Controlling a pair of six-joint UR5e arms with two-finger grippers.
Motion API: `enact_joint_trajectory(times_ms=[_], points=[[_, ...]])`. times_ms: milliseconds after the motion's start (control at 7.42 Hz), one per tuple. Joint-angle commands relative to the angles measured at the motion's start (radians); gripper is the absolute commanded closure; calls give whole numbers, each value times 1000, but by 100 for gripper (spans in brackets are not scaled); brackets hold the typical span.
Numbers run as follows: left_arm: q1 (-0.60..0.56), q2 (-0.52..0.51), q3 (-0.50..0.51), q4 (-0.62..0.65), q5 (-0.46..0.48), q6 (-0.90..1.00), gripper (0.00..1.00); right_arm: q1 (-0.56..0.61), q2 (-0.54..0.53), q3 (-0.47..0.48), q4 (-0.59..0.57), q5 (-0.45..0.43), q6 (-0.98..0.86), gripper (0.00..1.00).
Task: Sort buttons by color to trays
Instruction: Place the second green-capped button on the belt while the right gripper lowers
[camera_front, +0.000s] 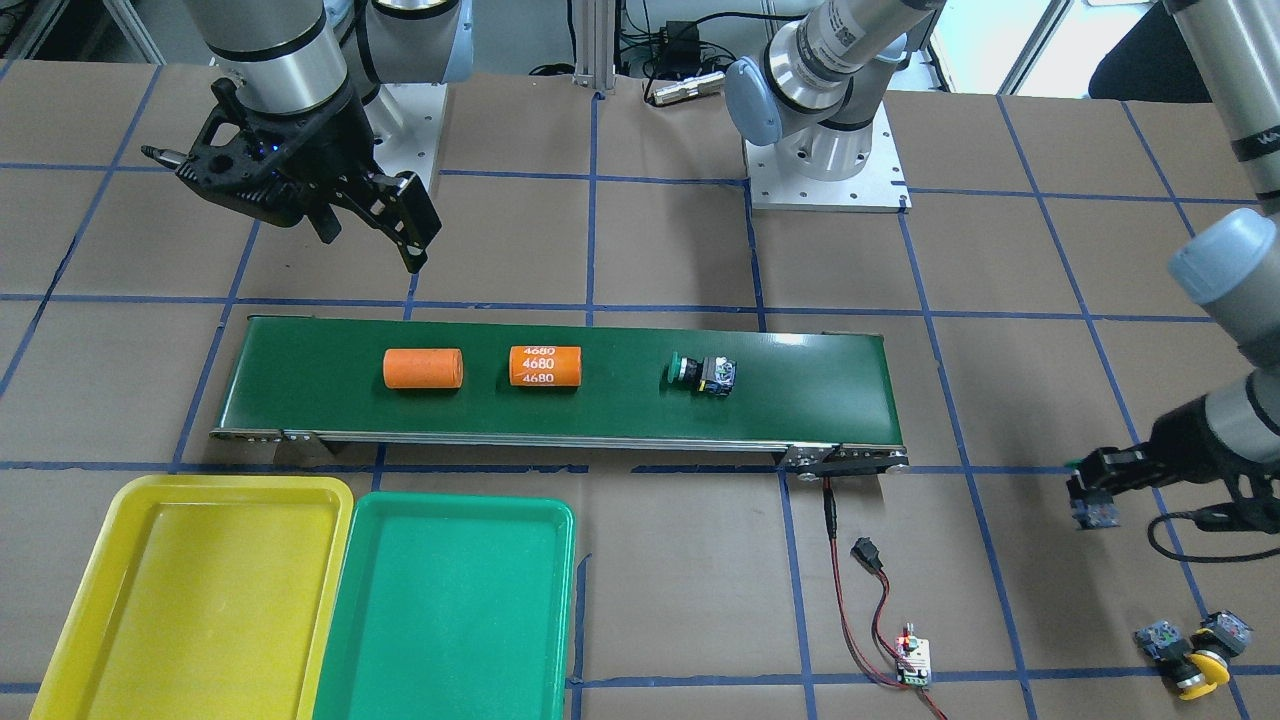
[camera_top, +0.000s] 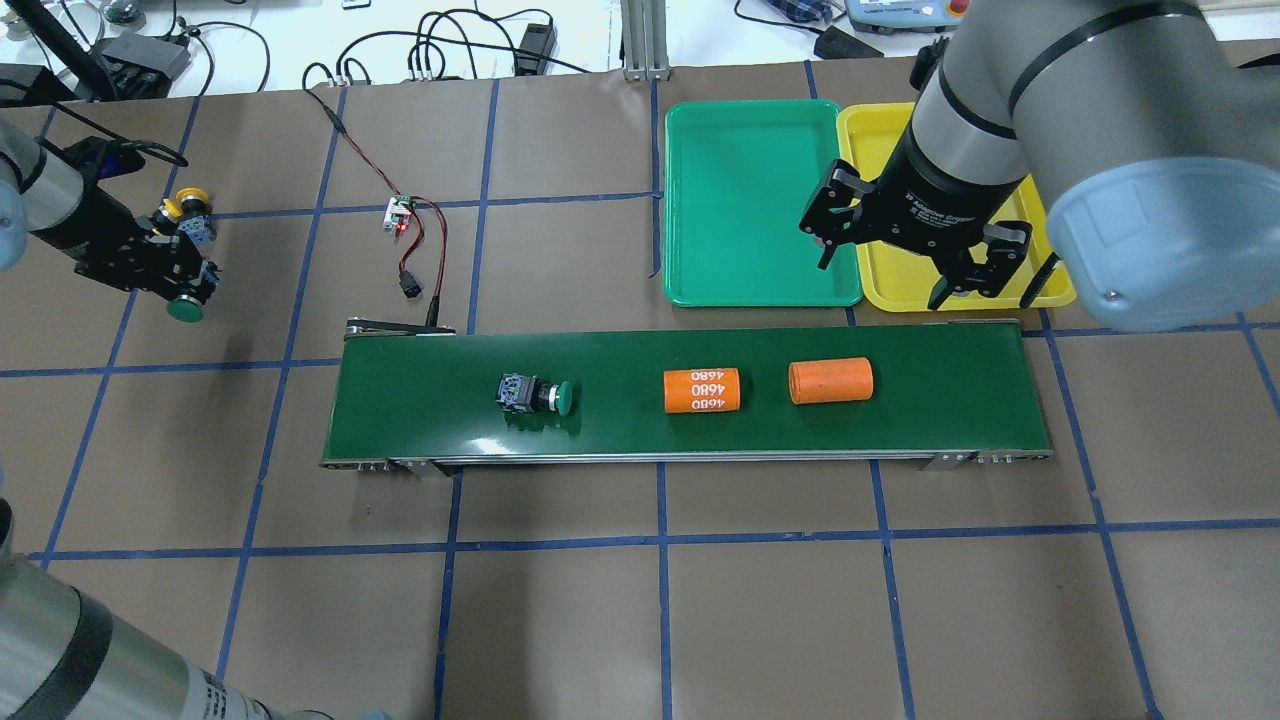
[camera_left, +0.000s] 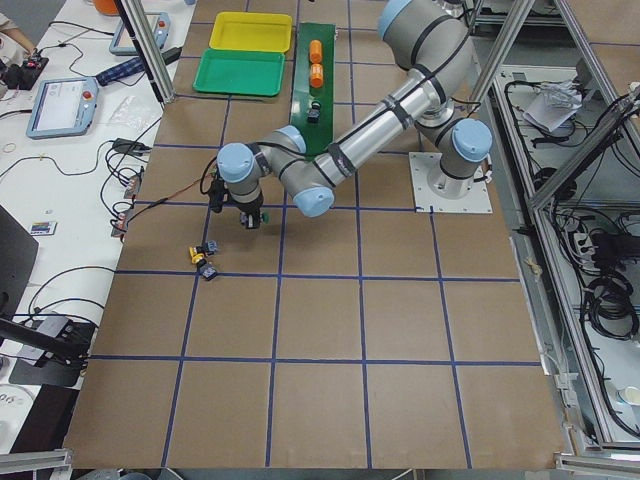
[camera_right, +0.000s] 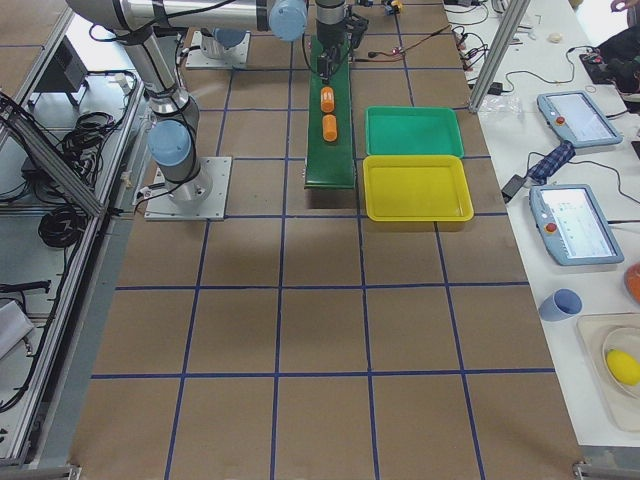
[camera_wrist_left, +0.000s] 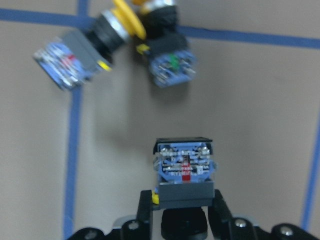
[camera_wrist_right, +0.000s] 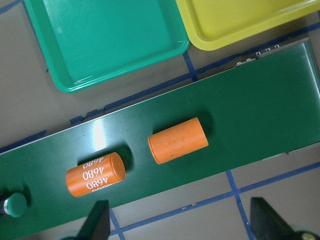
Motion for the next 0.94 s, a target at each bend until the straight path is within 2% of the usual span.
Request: enact_joint_trajectory(times_ms=[0,135,270,404,674,809], points=[[-139,177,-173,-4,-25,-137,100,1,-6,6,2,4,324,0],[-249,226,-217,-21,-45,-283,100,3,-6,8,2,2,340,0],[-339,247,-272,0,-48,-341,100,3,-6,9,2,2,369,0],[-364,256,-297,25,-80,-366,100,7,-1,9,2,5,469,0],[-375,296,-339,16,-85,-359,100,65,8,9,-5,2,637,0],[-373,282,-359,40,-86,-348,25,84,17,11,-7,-1,648,0]])
